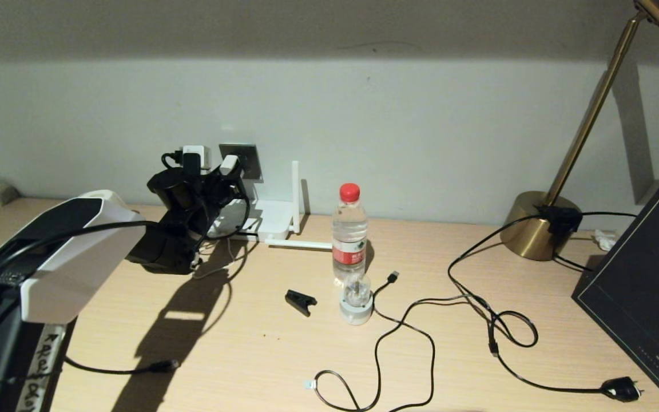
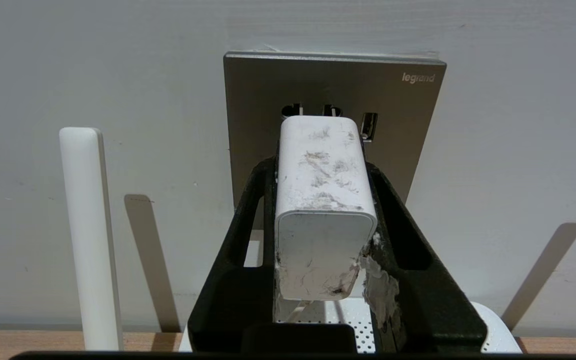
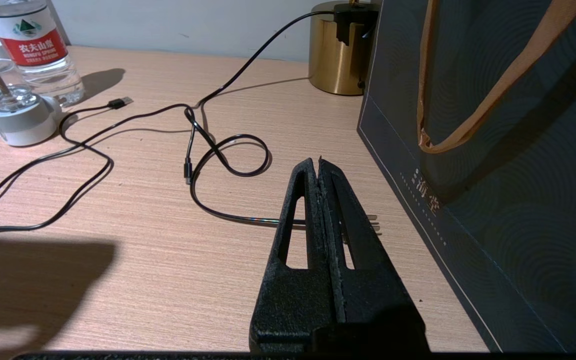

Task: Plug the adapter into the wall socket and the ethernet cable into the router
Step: Plug plug into socket

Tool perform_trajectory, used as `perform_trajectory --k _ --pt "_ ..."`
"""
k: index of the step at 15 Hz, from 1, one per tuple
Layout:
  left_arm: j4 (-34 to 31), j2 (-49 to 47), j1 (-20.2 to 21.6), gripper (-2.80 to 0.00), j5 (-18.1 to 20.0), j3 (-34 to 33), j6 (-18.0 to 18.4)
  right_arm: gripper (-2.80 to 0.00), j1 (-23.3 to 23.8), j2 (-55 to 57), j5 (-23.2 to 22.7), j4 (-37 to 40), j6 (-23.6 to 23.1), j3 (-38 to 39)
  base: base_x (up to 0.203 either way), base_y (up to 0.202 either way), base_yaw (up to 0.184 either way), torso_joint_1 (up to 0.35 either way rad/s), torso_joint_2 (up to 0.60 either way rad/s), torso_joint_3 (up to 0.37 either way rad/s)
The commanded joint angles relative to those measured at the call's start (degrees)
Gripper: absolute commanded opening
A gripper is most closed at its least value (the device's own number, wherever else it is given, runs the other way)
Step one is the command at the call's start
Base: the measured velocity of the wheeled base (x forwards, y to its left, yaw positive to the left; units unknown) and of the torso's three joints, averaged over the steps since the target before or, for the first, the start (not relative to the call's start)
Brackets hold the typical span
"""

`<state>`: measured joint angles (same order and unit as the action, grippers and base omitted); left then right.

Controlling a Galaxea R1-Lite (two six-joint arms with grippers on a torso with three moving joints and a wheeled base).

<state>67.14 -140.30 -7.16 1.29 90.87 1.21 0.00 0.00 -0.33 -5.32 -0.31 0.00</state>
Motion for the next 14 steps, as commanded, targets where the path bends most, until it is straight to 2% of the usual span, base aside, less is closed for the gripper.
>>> perform_trajectory --k 1,14 --pt "0.36 0.2 0.04 -2.8 0.03 -0.08 0.02 -2.8 0.0 0.09 -0.02 -0.05 -0.04 2.02 0.0 0.0 0.0 0.0 0.0 0.0" --pt "0.36 -0.15 0.04 -2.8 0.03 0.26 0.02 -2.8 0.0 0.09 -0.02 0.04 -0.04 2.02 0.0 0.0 0.0 0.0 0.0 0.0"
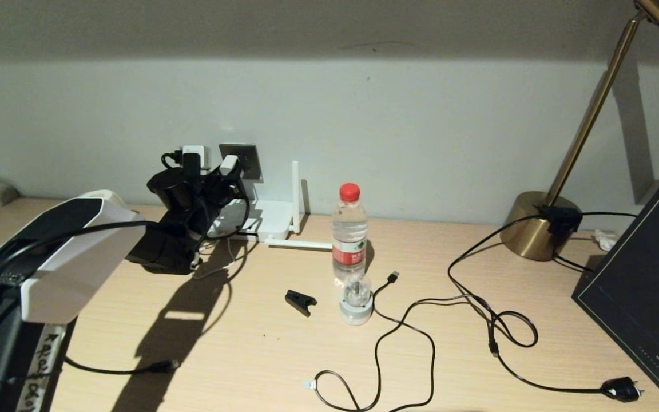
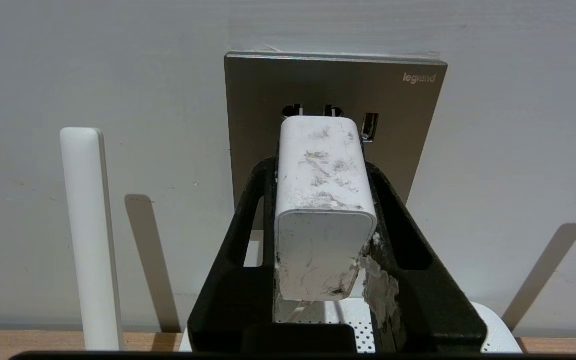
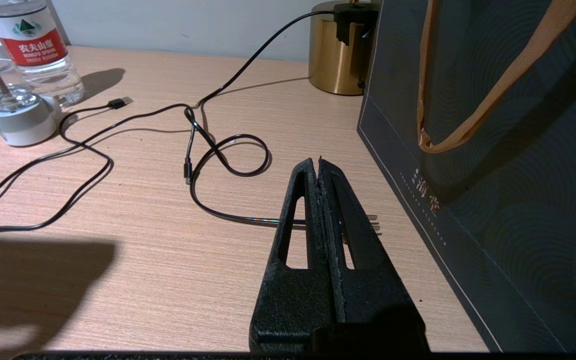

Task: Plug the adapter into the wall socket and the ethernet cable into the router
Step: Plug plug into socket

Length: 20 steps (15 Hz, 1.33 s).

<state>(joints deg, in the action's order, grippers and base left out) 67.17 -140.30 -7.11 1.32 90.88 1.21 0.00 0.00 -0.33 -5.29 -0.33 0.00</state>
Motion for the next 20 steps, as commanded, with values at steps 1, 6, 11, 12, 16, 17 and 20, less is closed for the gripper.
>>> perform_trajectory --k 1,6,11,12,16,17,20 --pt "0.33 -0.24 -0.01 -2.8 0.0 0.35 0.02 -2.8 0.0 0.09 -0.02 -0.07 -0.02 2.02 0.0 0.0 0.0 0.0 0.0 0.0" --pt "0.24 -0.59 -0.01 -2.8 0.0 0.35 0.02 -2.8 0.0 0.03 -0.02 -0.07 -0.02 2.02 0.0 0.0 0.0 0.0 0.0 0.0" --pt "0.15 -0.59 -0.01 -2.8 0.09 0.44 0.02 -2.8 0.0 0.09 -0.02 -0.07 -0.02 2.02 0.0 0.0 0.0 0.0 0.0 0.0" --pt "0.15 -0.62 -0.01 -2.8 0.09 0.44 0.02 -2.8 0.0 0.08 -0.02 -0.07 -0.02 2.02 0.0 0.0 0.0 0.0 0.0 0.0" --pt "0.15 -0.87 -0.1 -2.8 0.09 0.44 0.02 -2.8 0.0 0.09 -0.02 0.01 -0.02 2.02 0.0 0.0 0.0 0.0 0.0 0.0" --pt "0.15 -1.03 -0.17 -2.8 0.09 0.53 0.02 -2.8 0.0 0.04 -0.02 -0.07 -0.02 2.02 0.0 0.0 0.0 0.0 0.0 0.0" --pt "-0.02 -1.03 -0.19 -2.8 0.09 0.96 0.02 -2.8 0.0 0.09 -0.02 0.02 -0.02 2.02 0.0 0.0 0.0 0.0 0.0 0.0"
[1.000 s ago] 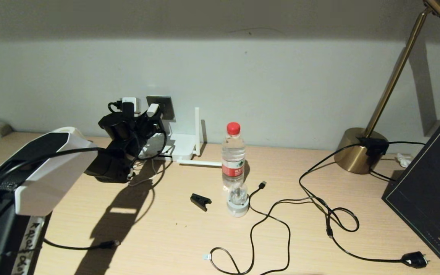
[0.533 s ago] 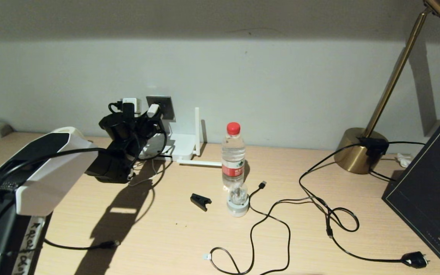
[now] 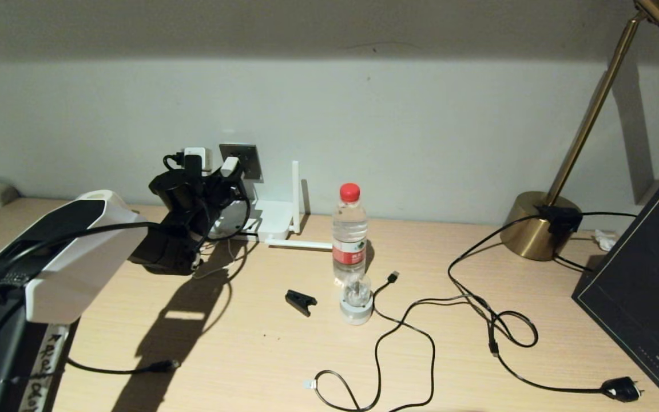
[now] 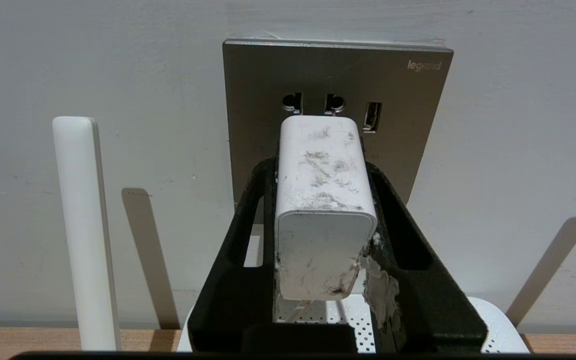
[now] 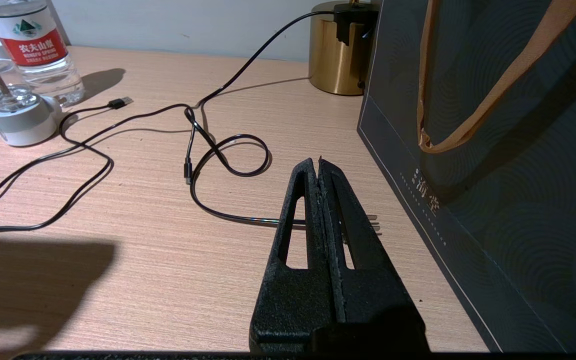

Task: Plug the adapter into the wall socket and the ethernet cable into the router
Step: Plug plug into socket

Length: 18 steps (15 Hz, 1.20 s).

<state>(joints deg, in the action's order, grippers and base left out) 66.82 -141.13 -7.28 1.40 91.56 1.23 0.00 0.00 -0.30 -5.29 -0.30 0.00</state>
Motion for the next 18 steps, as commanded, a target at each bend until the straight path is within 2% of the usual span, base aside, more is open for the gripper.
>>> perform_trajectory --k 1,18 --pt "0.19 -0.2 -0.02 -2.8 -0.02 0.7 0.0 -2.8 0.0 0.07 -0.05 -0.07 -0.05 2.02 0.0 0.0 0.0 0.0 0.0 0.0" --pt "-0.39 -0.72 -0.02 -2.8 -0.01 2.01 0.0 -2.8 0.0 0.09 -0.05 -0.07 -0.05 2.02 0.0 0.0 0.0 0.0 0.0 0.0"
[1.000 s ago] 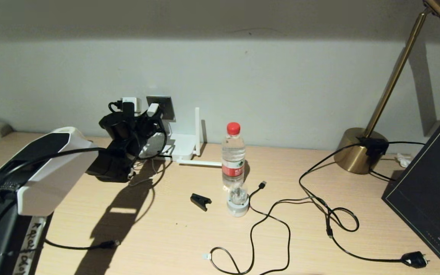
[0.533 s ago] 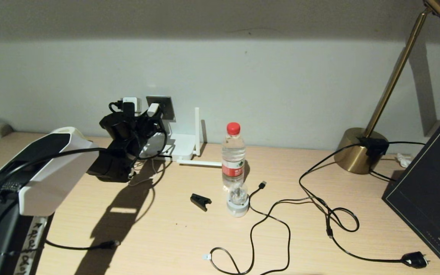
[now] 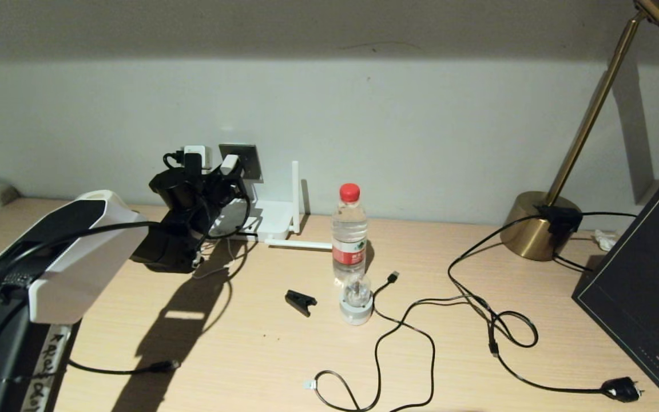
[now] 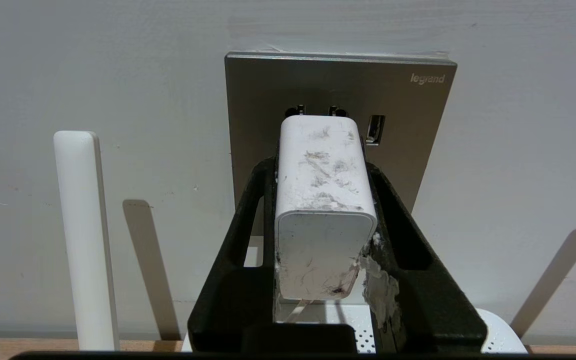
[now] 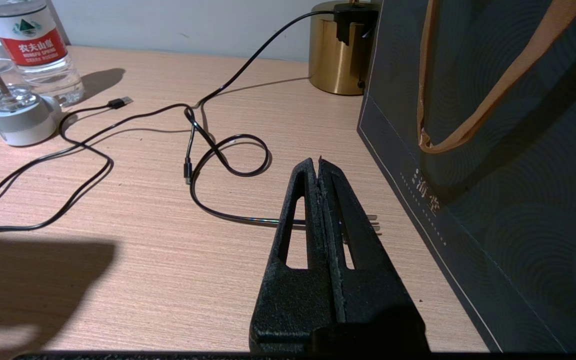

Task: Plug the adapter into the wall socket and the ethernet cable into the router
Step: Plug plug into socket

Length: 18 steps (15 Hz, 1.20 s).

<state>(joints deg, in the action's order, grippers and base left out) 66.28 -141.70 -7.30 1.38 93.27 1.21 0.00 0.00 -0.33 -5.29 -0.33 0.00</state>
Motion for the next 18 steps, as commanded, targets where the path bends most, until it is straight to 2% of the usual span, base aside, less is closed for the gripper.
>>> perform_trajectory --k 1,5,18 --pt "-0.35 -0.15 0.01 -2.8 0.02 0.88 0.02 -2.8 0.0 0.08 -0.02 -0.07 -0.02 2.02 0.0 0.0 0.0 0.0 0.0 0.0" --pt "-2.47 -0.15 0.01 -2.8 -0.05 3.33 0.02 -2.8 0.0 0.08 -0.02 -0.04 -0.02 2.02 0.0 0.0 0.0 0.0 0.0 0.0" --pt "-3.79 -3.03 -0.22 -2.8 -1.29 6.84 0.02 -2.8 0.0 0.09 -0.02 -0.01 -0.02 2.02 0.0 0.0 0.0 0.0 0.0 0.0"
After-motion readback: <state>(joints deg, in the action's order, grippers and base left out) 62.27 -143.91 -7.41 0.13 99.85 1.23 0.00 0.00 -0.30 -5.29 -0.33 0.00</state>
